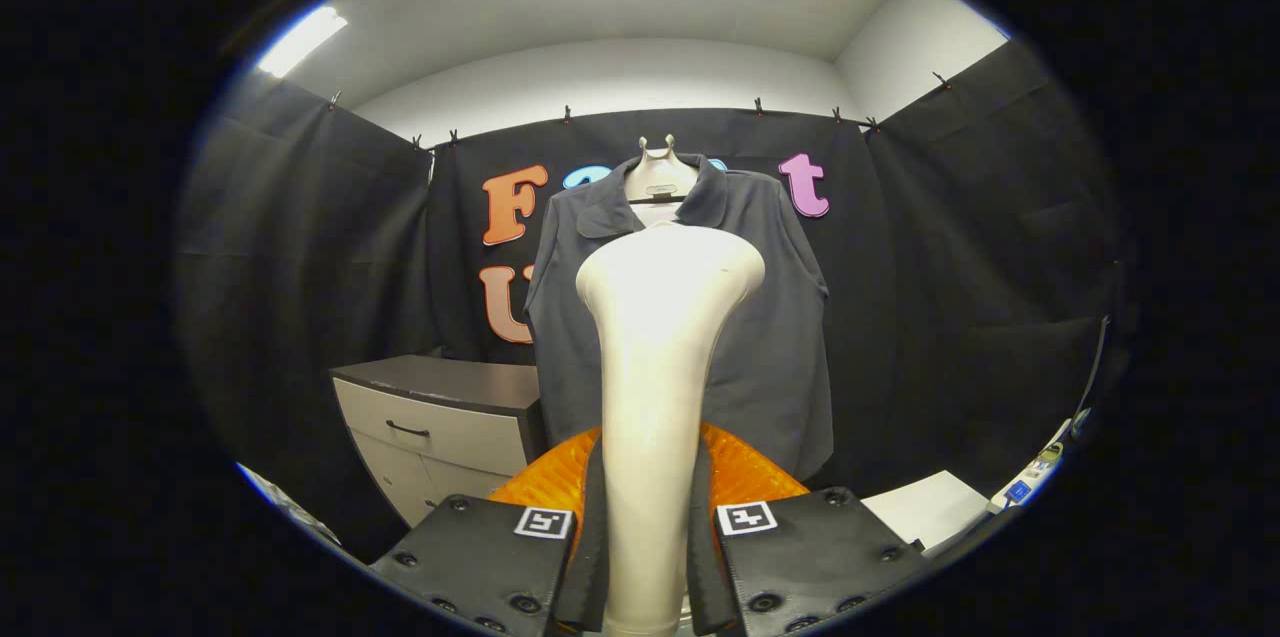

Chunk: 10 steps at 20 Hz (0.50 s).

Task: Iron the clothes twice with a garment steamer, once on the left side and once on the right side.

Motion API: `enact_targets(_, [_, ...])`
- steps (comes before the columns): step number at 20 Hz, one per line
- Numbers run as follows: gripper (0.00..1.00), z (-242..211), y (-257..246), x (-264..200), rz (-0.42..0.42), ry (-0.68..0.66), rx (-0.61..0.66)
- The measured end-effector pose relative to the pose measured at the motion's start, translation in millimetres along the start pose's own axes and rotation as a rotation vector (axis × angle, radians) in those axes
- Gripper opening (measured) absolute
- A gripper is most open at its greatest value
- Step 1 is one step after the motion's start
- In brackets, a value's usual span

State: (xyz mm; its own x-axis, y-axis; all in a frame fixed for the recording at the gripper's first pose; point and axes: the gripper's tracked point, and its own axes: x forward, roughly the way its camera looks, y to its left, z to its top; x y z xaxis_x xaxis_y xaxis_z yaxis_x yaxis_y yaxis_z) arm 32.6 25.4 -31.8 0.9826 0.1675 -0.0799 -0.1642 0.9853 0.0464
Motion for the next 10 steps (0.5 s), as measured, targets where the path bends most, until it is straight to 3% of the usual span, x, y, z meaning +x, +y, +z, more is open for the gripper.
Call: enact_targets(10, [0.39, -4.7, 3.8, 0.8, 0.009, 0.011, 0.003])
